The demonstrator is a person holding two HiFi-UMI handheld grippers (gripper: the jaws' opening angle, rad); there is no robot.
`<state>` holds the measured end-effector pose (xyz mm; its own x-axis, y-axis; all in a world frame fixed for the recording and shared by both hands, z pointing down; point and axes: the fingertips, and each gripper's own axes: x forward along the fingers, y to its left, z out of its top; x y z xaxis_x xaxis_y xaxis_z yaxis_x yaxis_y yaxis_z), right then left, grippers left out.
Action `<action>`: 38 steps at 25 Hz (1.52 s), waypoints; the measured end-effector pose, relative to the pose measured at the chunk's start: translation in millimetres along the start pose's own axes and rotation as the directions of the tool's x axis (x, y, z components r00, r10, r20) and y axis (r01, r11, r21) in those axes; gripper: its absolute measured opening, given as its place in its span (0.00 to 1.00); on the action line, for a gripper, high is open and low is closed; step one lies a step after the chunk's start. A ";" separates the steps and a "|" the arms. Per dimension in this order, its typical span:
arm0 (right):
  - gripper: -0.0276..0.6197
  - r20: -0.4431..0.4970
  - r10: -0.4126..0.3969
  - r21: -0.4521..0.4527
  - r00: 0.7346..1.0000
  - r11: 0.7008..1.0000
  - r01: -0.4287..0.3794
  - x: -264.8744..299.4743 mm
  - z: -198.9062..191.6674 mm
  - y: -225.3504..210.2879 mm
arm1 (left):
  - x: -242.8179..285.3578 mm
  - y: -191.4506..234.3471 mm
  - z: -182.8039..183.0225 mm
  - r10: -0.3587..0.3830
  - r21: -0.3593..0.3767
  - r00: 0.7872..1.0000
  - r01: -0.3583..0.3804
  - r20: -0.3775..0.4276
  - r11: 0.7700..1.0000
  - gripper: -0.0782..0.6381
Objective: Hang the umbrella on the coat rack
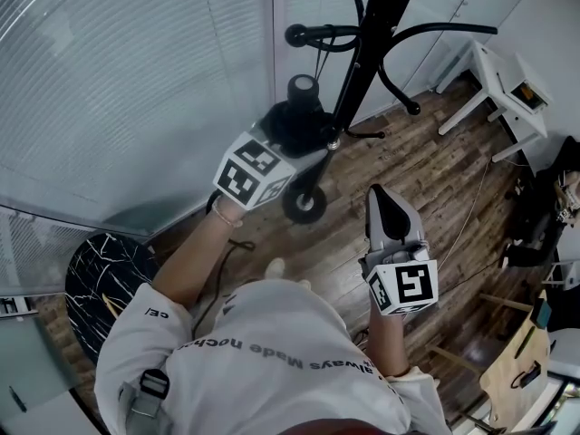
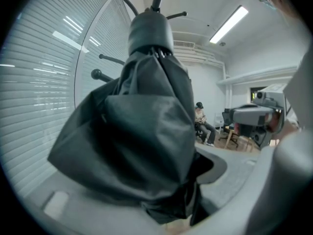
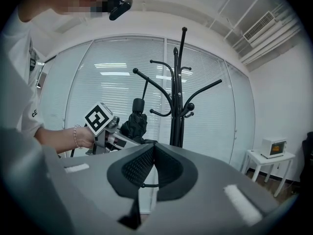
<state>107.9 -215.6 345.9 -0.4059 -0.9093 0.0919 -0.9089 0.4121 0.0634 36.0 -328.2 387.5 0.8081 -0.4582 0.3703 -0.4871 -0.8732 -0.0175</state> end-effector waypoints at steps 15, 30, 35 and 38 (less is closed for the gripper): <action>0.05 -0.008 -0.013 0.010 1.000 1.000 0.013 -0.5 -9.5 -9.0 | 4.6 0.8 -6.7 0.012 0.004 1.000 -0.012 0.015 1.000 0.54; 0.05 0.007 -0.006 0.010 1.000 1.000 0.006 -3.8 -6.4 -2.3 | -9.1 5.9 6.7 0.057 0.018 0.991 -0.060 0.119 0.998 0.64; 0.05 0.012 -0.006 0.013 1.000 1.000 0.006 -8.9 -5.9 -1.4 | -24.1 4.8 18.1 0.093 0.006 0.979 -0.096 0.179 0.995 0.65; 0.05 0.012 -0.005 0.015 1.000 1.000 0.004 -11.5 -6.7 0.1 | -41.1 8.6 28.7 0.143 0.007 0.963 -0.148 0.230 0.989 0.66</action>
<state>113.2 -204.8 351.6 -0.4028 -0.9118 0.0793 -0.9120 0.4072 0.0493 8.1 -321.6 345.5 0.7845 -0.6039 0.1405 -0.5992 -0.7967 -0.0787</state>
